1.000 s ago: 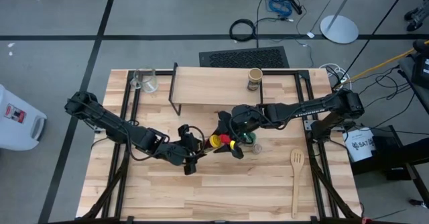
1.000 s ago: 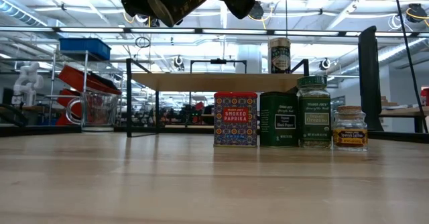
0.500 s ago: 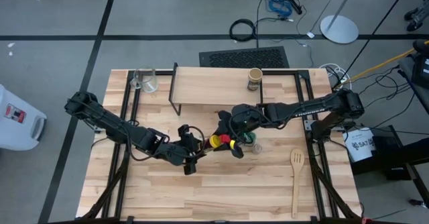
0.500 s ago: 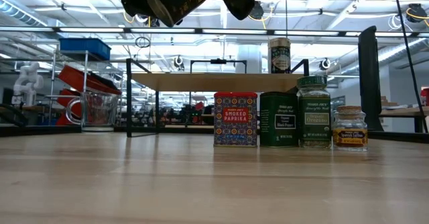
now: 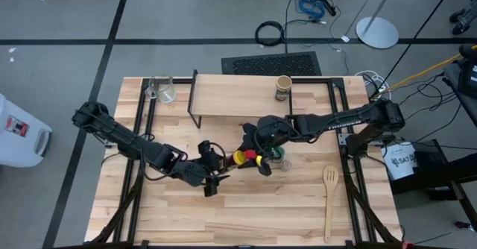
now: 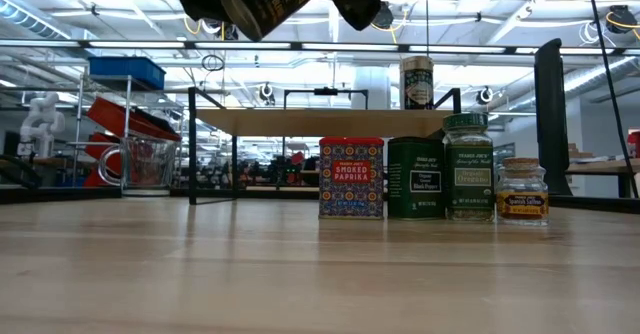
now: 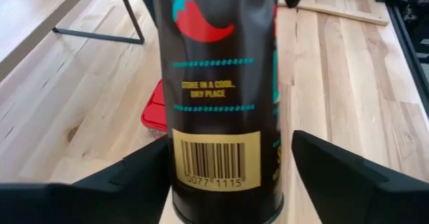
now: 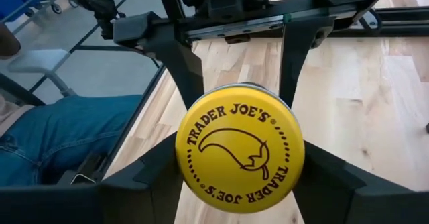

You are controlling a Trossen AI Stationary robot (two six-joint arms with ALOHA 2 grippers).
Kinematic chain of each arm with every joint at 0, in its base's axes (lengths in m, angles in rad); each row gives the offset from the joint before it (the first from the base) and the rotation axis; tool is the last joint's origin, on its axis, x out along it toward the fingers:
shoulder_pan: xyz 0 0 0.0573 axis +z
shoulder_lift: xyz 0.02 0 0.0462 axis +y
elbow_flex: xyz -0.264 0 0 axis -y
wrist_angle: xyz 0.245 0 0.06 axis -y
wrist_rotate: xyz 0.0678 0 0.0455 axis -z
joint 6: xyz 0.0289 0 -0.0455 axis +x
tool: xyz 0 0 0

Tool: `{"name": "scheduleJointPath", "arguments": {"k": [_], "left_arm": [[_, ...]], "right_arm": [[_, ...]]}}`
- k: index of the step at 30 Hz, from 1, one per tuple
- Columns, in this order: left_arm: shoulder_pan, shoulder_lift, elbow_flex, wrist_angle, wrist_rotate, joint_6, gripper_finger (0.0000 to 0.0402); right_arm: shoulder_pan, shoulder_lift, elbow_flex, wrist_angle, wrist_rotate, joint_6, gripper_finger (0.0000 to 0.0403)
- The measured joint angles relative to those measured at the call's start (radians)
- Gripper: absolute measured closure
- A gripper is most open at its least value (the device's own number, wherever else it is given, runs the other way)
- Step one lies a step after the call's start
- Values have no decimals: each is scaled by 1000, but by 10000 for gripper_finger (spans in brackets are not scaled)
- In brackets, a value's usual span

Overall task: Shelf spices
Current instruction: Put the yellow seasoning bottle on the shelf

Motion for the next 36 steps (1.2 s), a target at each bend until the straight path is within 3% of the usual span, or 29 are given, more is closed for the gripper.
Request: {"name": "scheduleJointPath", "arguments": {"k": [7,20,30,36], "left_arm": [[-27,-9,0,-2,-89,-2,65],[-58,-95,0,-67,-225,-20,60],[-112,-99,0,-210,-319,-214,61],[-128,-99,0,-197,-338,-218,61]], "right_arm": [[-12,-11,0,-5,4,-1,184],[-26,-106,21,-132,19,-27,183],[-148,-122,360,-634,76,-74,181],[-299,-121,525,-808,110,-126,180]]}}
